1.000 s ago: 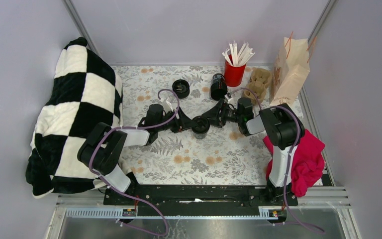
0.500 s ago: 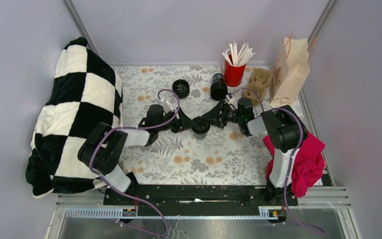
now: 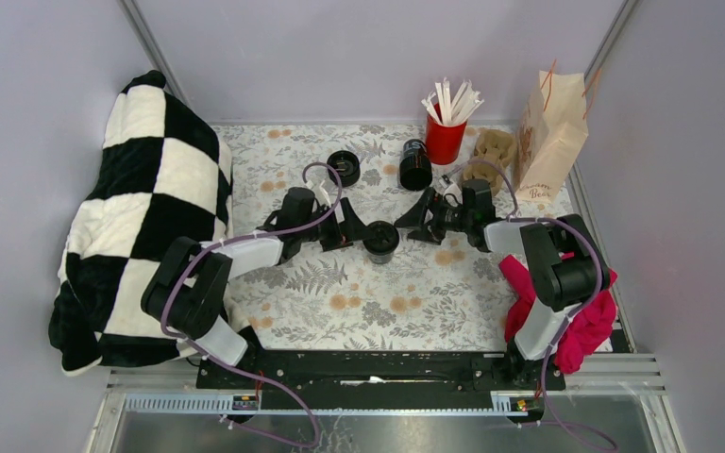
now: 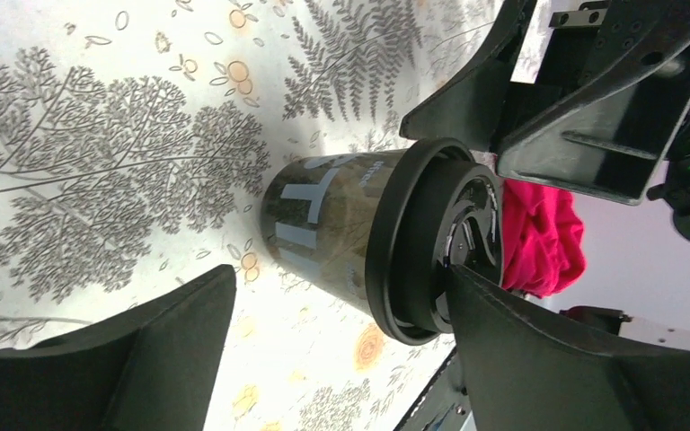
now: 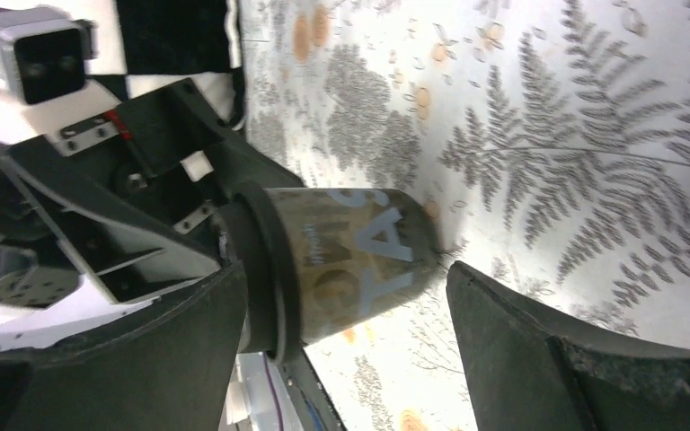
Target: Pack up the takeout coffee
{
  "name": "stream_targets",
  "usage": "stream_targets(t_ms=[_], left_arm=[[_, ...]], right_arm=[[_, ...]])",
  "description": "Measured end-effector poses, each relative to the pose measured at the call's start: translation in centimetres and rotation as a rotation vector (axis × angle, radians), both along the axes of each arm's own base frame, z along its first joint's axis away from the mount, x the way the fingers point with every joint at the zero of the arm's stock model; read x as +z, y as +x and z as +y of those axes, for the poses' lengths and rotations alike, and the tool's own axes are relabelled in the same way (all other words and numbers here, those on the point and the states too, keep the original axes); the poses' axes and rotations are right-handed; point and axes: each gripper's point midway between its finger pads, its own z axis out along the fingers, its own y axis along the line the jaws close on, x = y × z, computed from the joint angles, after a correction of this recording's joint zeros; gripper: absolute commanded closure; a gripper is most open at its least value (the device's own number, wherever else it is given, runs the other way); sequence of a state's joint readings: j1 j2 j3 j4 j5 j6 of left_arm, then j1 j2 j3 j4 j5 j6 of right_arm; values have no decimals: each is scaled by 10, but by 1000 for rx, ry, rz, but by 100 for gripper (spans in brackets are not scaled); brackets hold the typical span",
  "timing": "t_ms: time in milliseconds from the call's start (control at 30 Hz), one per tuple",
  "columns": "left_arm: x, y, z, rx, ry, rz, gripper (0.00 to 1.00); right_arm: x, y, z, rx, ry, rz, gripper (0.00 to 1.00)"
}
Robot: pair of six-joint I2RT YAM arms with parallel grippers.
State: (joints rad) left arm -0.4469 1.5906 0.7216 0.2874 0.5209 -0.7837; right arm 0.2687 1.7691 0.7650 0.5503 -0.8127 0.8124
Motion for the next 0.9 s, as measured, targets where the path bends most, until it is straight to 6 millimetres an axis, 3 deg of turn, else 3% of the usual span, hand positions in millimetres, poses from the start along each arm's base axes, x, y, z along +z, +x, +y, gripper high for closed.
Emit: stream_targets(t_ms=[167,367,533,733,900], left_arm=[[1,-5,8,-9,80,27,1],[9,-11,19,-23,160,37,1],[38,-11,22,-40,179,-18,1],[66,-10,26,-56,197,-99,1],[69,-13,30,-70,219,-121,1]], right_arm=[[-20,6,-18,-52,-174,-8,9],[0,65,-48,-211,-421,-229,15],[8,107,-58,-278,-649,-409,18],[-15,128,-74,-248,-954,-573,27],[-38,145,-95,-195,-1152,-637,29]])
